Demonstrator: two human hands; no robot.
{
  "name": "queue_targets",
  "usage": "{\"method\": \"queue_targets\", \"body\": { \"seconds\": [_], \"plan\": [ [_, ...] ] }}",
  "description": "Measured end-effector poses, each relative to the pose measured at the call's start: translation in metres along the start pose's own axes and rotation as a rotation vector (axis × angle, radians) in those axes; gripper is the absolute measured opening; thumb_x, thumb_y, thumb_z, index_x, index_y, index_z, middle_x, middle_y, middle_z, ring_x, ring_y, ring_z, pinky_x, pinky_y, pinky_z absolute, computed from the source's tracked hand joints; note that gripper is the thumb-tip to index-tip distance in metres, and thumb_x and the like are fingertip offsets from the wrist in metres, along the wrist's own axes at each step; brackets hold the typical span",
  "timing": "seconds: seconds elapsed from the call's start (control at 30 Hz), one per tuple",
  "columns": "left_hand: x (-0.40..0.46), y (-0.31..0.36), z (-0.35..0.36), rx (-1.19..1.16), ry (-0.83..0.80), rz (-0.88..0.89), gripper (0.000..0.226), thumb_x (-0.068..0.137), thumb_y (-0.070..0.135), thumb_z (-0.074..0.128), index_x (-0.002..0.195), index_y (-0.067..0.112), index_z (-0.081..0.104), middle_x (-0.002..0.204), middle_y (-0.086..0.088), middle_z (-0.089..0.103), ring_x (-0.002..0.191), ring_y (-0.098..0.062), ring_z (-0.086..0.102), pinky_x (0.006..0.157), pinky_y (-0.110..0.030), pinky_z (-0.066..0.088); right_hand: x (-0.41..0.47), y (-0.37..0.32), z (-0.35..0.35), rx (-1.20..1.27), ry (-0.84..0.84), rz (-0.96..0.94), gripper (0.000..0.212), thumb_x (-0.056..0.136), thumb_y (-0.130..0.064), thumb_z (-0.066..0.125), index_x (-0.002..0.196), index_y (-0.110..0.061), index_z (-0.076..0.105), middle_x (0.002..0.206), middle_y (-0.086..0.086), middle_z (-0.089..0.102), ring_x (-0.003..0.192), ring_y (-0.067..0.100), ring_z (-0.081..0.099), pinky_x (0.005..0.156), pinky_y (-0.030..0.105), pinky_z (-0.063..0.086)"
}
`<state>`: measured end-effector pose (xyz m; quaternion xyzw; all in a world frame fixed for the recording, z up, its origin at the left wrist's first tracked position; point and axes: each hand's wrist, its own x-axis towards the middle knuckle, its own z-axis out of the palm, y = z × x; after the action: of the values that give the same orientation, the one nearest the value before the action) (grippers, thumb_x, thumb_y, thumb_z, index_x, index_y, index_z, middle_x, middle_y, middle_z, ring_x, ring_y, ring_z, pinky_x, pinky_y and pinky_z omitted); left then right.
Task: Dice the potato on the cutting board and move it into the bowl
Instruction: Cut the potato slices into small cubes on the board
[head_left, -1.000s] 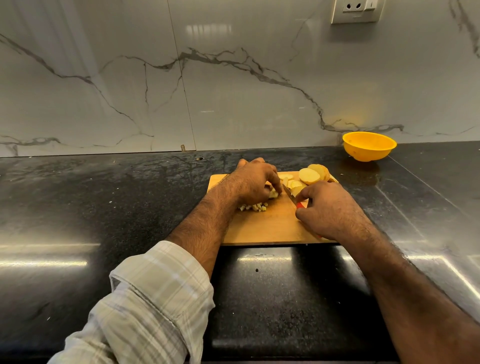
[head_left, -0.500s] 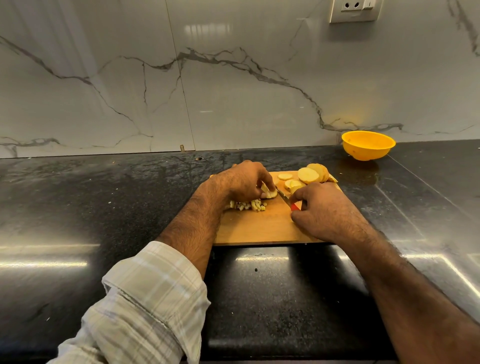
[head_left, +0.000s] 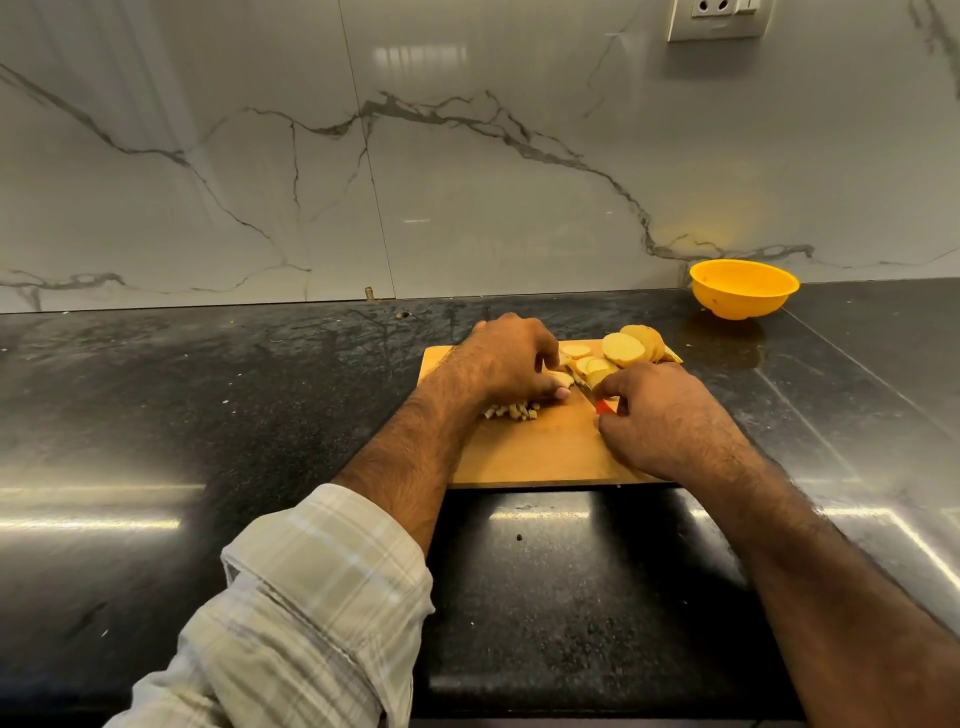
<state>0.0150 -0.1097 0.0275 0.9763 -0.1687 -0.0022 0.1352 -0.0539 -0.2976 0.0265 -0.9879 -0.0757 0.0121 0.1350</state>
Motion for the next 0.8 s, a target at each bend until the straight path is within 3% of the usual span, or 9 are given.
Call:
{"method": "queue_targets", "body": {
  "seconds": [0.13, 0.23, 0.33, 0.43, 0.53, 0.8],
  "plan": [
    [-0.001, -0.014, -0.002, -0.088, -0.052, 0.001, 0.034, 0.088, 0.032, 0.084, 0.12, 0.026, 0.073, 0.107, 0.009, 0.068, 0.1, -0.009, 0.064, 0.097, -0.041, 0.058, -0.001, 0.001, -0.001, 0.047, 0.035, 0.03, 0.046, 0.097, -0.033, 0.068, 0.142, -0.029, 0.063, 0.126, 0.001, 0.069, 0.108, 0.018, 0.063, 0.091, 0.037, 0.06],
    [-0.001, -0.015, -0.001, -0.093, -0.042, 0.002, 0.032, 0.09, 0.026, 0.083, 0.12, 0.026, 0.072, 0.105, 0.009, 0.067, 0.099, -0.009, 0.064, 0.095, -0.039, 0.059, -0.002, -0.004, 0.005, 0.046, 0.021, 0.015, 0.048, 0.096, -0.035, 0.068, 0.143, -0.03, 0.061, 0.131, 0.002, 0.066, 0.113, 0.021, 0.062, 0.096, 0.04, 0.06],
    [0.0, -0.015, -0.001, -0.098, -0.013, -0.002, 0.034, 0.089, 0.027, 0.083, 0.121, 0.026, 0.071, 0.105, 0.009, 0.067, 0.097, -0.009, 0.063, 0.093, -0.038, 0.058, -0.002, -0.006, 0.007, 0.046, 0.011, 0.012, 0.05, 0.096, -0.037, 0.068, 0.145, -0.033, 0.059, 0.136, 0.003, 0.063, 0.117, 0.022, 0.062, 0.098, 0.042, 0.059],
    [0.0, -0.02, 0.0, -0.101, 0.005, -0.005, 0.038, 0.089, 0.032, 0.084, 0.124, 0.027, 0.071, 0.119, 0.008, 0.064, 0.105, -0.011, 0.061, 0.091, -0.033, 0.054, -0.002, -0.004, 0.003, 0.07, 0.025, 0.028, 0.048, 0.096, -0.034, 0.069, 0.143, -0.033, 0.061, 0.136, 0.005, 0.063, 0.115, 0.022, 0.063, 0.097, 0.042, 0.06],
    [0.003, -0.021, 0.005, -0.105, -0.029, 0.008, 0.036, 0.091, 0.031, 0.081, 0.126, 0.029, 0.069, 0.129, 0.006, 0.064, 0.112, -0.011, 0.061, 0.098, -0.038, 0.055, -0.003, -0.006, 0.004, 0.064, 0.024, 0.023, 0.049, 0.095, -0.034, 0.068, 0.144, -0.031, 0.061, 0.138, 0.004, 0.062, 0.117, 0.022, 0.062, 0.098, 0.04, 0.059],
    [0.002, -0.012, 0.008, -0.095, -0.002, 0.013, 0.032, 0.093, 0.036, 0.079, 0.121, 0.022, 0.074, 0.116, 0.004, 0.069, 0.105, -0.012, 0.064, 0.097, -0.039, 0.059, -0.004, -0.006, 0.002, 0.097, 0.027, 0.015, 0.046, 0.098, -0.033, 0.067, 0.144, -0.031, 0.062, 0.132, 0.003, 0.066, 0.113, 0.02, 0.062, 0.096, 0.038, 0.059]
  ]
}}
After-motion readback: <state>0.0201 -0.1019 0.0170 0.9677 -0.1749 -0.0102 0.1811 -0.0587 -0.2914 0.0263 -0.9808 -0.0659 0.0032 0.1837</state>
